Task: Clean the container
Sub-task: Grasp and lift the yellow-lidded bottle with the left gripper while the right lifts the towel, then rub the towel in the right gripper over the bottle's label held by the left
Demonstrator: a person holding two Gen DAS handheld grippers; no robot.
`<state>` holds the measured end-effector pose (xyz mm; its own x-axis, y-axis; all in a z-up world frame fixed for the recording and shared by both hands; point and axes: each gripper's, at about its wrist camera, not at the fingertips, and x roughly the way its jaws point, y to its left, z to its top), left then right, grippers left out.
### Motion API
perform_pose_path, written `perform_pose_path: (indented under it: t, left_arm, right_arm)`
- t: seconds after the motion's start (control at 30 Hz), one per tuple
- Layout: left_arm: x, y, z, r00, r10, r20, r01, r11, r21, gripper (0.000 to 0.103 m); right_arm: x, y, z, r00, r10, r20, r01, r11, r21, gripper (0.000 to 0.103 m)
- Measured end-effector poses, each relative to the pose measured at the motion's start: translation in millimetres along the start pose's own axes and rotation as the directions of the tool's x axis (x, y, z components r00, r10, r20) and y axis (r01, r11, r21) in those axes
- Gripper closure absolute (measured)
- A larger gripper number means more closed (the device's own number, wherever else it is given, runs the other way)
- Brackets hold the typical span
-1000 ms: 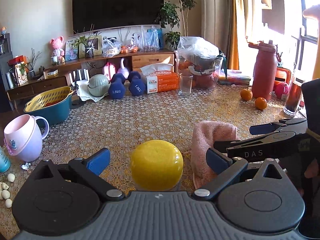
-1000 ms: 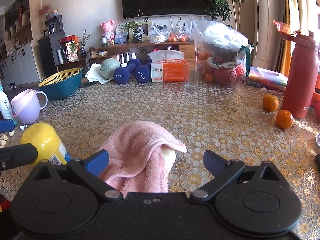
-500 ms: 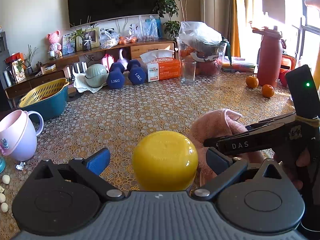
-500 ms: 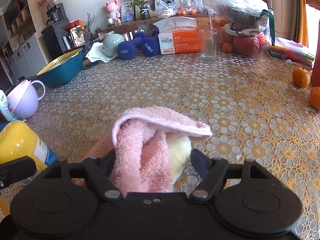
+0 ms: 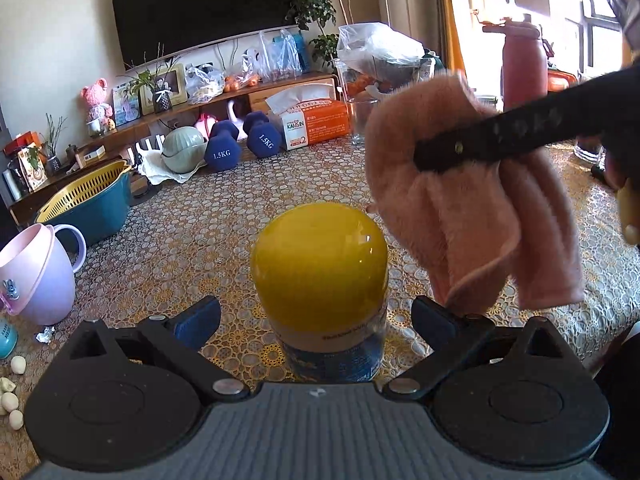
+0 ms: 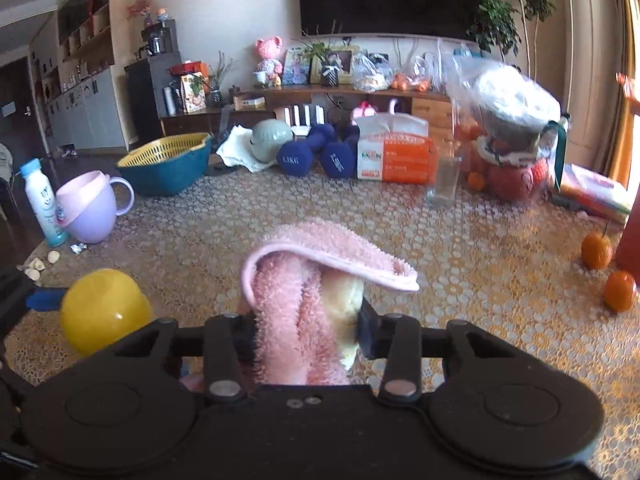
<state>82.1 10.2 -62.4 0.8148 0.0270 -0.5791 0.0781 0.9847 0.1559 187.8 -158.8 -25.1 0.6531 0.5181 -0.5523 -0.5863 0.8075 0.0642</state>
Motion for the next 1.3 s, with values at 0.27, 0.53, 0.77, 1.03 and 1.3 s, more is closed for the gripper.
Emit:
perform_pose_path:
  t: [0.27,0.53,0.77,1.03,1.3]
  left_arm:
    - [7,1,-1,1.000,0.000,-0.007,0.000,1.000,0.015,0.024]
    - [6,-3,-1,1.000,-0.022,-0.005,0.022,0.999,0.036,0.037]
    - [6,-7,1,1.000,-0.017,0.001,0.017,0.999,0.042,0.037]
    - [5,-7,0,1.000,-0.020,0.003,0.020,0.999,0.045,0.037]
    - [3,-9,-3,1.000,-0.017,0.007,0.016,0.998,0.056,0.037]
  right_arm:
    - [-35,34,31,0.975,0.216,0.051,-0.209,0.971,-0.112,0.061]
    - [-28,65,34,0.945,0.328,-0.009,-0.324,0.926,-0.193,0.061]
    - [-21,65,31,0.970,0.241,-0.008,-0.236,0.943,-0.236,0.061]
    - [-1,34,19,0.996,0.075,-0.053,-0.085,0.971,-0.223,0.063]
    - [-22,20,33,0.979,0.202,0.011,-0.200,0.973,-0.118,0.063]
